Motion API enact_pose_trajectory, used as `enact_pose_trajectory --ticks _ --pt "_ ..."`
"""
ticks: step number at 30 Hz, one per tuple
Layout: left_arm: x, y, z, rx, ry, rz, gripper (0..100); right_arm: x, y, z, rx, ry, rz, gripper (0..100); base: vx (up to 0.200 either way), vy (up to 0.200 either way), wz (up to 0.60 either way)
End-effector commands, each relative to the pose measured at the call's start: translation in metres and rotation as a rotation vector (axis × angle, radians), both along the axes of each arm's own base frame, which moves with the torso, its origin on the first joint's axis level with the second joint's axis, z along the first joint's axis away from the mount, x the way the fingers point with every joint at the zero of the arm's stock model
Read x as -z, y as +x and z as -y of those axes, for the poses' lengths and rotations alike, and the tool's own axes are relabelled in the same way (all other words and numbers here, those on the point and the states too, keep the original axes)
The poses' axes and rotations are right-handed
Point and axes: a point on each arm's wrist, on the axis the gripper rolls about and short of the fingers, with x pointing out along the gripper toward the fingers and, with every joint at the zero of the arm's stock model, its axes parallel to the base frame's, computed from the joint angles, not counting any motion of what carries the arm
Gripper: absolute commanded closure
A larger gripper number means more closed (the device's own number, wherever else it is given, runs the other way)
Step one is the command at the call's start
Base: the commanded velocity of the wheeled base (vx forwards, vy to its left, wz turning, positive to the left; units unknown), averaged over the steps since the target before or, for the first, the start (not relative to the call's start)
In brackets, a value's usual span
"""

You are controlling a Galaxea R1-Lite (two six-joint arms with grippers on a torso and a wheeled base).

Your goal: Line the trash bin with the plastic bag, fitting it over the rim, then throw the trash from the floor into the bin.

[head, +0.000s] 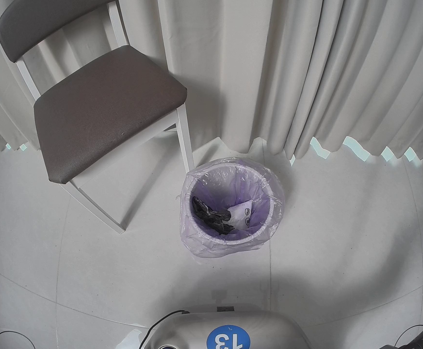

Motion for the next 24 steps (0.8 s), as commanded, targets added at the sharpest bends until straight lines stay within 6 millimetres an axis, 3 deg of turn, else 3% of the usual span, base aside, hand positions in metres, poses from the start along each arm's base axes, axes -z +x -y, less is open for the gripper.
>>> enact_pose_trajectory --ticks 1,6,24 --pt "0.027 -0.031 0.001 -0.026 -0.005 0.035 0 0.015 -0.036 0.002 0.003 0.004 0.049 0 0.000 0.000 0.00" --pt "0.048 -0.044 0.002 -0.035 -0.005 0.041 0 0.031 -0.058 0.003 0.008 0.006 0.051 0 0.000 0.000 0.00" --pt "0.078 -0.071 0.001 -0.038 -0.008 0.033 0 0.080 -0.104 0.004 0.010 0.001 0.056 0 0.000 0.000 0.00"
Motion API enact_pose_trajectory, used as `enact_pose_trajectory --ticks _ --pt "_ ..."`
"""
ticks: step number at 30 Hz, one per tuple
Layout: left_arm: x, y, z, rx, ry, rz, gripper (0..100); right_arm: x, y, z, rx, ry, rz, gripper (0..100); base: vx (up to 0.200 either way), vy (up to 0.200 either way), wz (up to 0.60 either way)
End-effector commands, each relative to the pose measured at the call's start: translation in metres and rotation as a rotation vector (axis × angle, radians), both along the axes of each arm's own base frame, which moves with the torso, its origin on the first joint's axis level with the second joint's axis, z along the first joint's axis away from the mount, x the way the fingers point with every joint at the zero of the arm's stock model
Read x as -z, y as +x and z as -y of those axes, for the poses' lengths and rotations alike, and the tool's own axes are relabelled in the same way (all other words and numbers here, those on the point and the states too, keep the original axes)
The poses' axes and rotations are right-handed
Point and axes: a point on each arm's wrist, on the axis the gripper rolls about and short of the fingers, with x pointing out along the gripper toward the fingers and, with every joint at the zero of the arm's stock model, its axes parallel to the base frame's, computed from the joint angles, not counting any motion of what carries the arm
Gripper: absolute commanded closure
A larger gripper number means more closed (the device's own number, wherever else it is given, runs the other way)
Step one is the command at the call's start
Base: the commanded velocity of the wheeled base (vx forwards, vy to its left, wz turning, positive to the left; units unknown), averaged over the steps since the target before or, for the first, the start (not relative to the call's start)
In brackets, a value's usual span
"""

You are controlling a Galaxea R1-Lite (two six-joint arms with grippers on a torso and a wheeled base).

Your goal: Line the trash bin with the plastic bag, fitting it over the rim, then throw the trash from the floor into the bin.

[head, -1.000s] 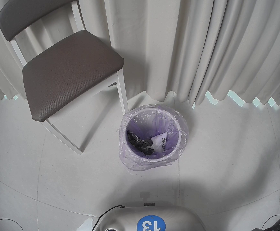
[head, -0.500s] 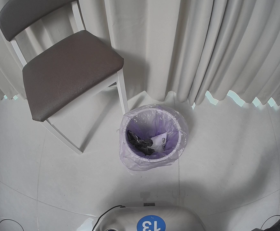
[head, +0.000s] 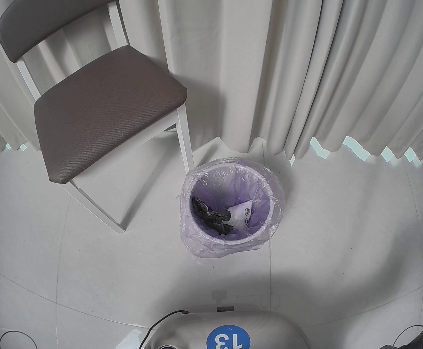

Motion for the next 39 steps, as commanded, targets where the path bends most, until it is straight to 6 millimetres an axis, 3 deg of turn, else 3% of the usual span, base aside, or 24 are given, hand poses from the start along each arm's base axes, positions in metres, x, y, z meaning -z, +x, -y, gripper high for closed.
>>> enact_pose_trajectory --ticks 1,17,21,30,39 --pt "0.011 -0.010 0.000 -0.013 -0.005 0.012 0 0.019 -0.019 0.001 -0.002 0.001 0.031 0 0.000 0.000 0.00" --pt "0.036 -0.030 0.002 -0.043 -0.016 -0.002 0 0.049 -0.027 -0.007 0.030 -0.008 0.031 0 0.000 0.000 0.00" --pt "0.044 -0.034 0.004 -0.050 -0.018 -0.021 0 0.048 -0.028 -0.007 0.033 -0.003 0.035 0 0.000 0.000 0.00" --pt "0.042 -0.043 0.004 -0.047 -0.025 0.006 0 0.049 -0.026 -0.007 0.039 -0.004 0.028 0 0.000 0.000 0.00" --pt "0.050 -0.017 0.004 -0.048 -0.028 -0.077 0 0.059 -0.008 -0.007 0.038 0.002 -0.038 0 0.000 0.000 0.00"
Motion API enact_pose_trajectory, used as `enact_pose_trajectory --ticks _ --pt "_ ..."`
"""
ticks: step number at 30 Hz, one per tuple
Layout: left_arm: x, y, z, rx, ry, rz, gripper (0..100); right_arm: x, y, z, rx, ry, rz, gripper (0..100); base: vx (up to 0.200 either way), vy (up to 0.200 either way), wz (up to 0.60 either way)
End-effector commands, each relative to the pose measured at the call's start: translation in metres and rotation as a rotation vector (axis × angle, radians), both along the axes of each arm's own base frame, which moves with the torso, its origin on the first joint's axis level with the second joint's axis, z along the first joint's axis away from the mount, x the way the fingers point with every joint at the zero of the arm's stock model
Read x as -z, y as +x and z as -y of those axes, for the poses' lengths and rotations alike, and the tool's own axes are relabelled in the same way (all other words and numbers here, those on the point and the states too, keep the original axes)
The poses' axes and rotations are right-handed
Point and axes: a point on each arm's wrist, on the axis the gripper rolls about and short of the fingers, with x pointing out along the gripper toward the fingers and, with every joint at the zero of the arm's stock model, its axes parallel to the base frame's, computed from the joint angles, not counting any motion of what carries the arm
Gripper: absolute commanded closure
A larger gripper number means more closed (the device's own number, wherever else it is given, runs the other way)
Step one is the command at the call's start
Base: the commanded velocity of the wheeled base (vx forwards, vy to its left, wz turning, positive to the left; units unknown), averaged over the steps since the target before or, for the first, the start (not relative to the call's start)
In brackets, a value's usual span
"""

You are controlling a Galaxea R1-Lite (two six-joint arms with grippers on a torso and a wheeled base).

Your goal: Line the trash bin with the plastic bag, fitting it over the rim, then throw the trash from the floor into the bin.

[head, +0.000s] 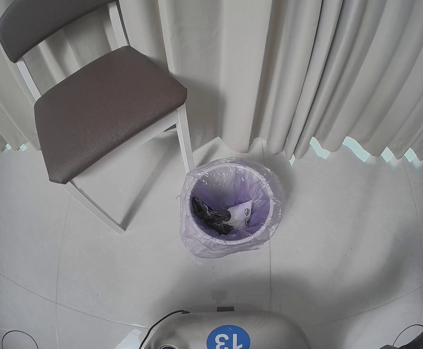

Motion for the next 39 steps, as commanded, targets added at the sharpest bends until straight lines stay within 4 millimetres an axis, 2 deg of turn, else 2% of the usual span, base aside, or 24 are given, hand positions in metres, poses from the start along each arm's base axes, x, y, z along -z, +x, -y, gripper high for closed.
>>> enact_pose_trajectory --ticks 1,9,15,19,24,25,26,30,37,38,39 --pt "0.007 0.013 0.000 0.004 -0.007 -0.028 0 0.008 0.009 0.000 -0.003 0.006 -0.030 0 0.000 0.000 0.00" --pt "0.001 0.035 0.000 0.024 -0.057 0.094 0 0.011 0.028 0.000 -0.015 0.006 0.022 0 0.000 0.000 0.00" --pt "-0.004 0.045 0.000 0.048 -0.078 0.205 0 0.005 0.032 0.000 -0.013 -0.002 0.172 0 0.000 0.000 0.00" --pt "-0.001 0.061 0.000 0.059 -0.086 0.255 0 0.006 0.038 0.000 -0.002 -0.017 0.237 0 0.000 0.000 0.00" --pt "0.015 0.092 0.002 0.103 -0.052 0.301 0 0.013 0.050 -0.001 0.026 -0.056 0.340 0 0.000 0.000 0.00" --pt "0.015 0.092 0.002 0.103 -0.052 0.301 0 0.013 0.050 -0.001 0.026 -0.056 0.340 0 0.000 0.000 0.00" --pt "0.022 0.102 0.002 0.118 -0.043 0.312 0 0.016 0.054 -0.001 0.036 -0.076 0.387 0 0.000 0.000 0.00" --pt "0.037 0.117 0.002 0.120 -0.046 0.324 0 0.024 0.060 -0.001 0.048 -0.122 0.463 0 0.000 0.000 0.00" --pt "0.075 0.145 0.002 0.123 -0.067 0.218 0 0.039 0.071 -0.002 0.046 -0.175 0.492 0 0.000 0.000 0.00" --pt "0.075 0.145 0.002 0.123 -0.067 0.218 0 0.039 0.071 -0.002 0.046 -0.175 0.492 0 0.000 0.000 0.00" --pt "0.088 0.152 0.002 0.125 -0.085 0.177 0 0.041 0.073 -0.002 0.044 -0.173 0.489 0 0.000 0.000 0.00"
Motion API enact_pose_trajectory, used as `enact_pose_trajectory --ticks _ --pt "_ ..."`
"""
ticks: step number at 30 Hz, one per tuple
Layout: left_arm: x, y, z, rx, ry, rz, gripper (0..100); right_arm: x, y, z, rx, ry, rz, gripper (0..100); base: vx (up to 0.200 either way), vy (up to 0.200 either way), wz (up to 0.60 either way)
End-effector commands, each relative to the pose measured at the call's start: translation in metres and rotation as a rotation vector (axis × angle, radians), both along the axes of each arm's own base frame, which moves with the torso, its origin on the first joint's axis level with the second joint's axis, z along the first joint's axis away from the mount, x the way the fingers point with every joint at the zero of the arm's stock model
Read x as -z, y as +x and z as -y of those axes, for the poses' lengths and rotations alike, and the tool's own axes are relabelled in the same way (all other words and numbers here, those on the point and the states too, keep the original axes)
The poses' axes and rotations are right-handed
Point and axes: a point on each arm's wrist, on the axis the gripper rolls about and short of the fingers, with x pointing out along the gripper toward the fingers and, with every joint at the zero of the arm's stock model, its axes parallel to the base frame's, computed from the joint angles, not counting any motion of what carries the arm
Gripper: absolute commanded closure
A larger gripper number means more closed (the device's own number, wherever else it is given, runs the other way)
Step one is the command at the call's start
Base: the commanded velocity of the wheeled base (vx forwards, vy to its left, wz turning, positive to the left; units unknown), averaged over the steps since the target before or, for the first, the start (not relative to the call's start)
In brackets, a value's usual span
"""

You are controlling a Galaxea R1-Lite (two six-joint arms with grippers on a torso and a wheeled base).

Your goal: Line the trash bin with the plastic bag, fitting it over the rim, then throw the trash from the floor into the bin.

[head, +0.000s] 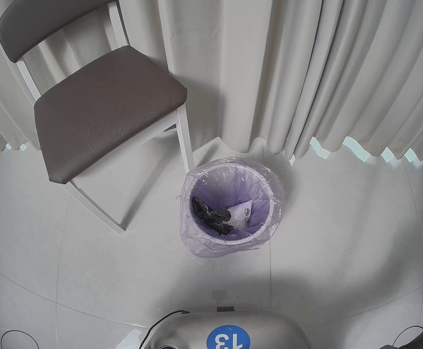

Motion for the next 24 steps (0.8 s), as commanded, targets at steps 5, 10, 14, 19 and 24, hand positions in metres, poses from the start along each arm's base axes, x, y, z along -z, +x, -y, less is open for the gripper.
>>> enact_pose_trajectory --ticks 5,10,14,19,24 --pt "0.060 0.030 0.000 0.017 -0.036 -0.214 0 0.020 0.014 0.000 -0.019 -0.007 -0.051 0 0.000 0.000 0.00" --pt "0.069 0.033 0.000 0.031 -0.068 -0.303 0 0.035 0.026 -0.001 -0.021 -0.009 -0.111 0 0.000 0.000 0.00" --pt "0.080 0.035 0.000 0.016 -0.085 -0.410 0 0.047 0.033 -0.001 -0.040 -0.026 -0.142 0 0.000 0.000 0.00" --pt "0.087 0.036 -0.001 -0.002 -0.084 -0.488 0 0.058 0.040 -0.001 -0.051 -0.025 -0.182 0 0.000 0.000 0.00" --pt "0.088 0.036 0.000 0.010 -0.078 -0.495 0 0.058 0.040 -0.001 -0.067 -0.015 -0.181 0 0.000 0.000 0.00"
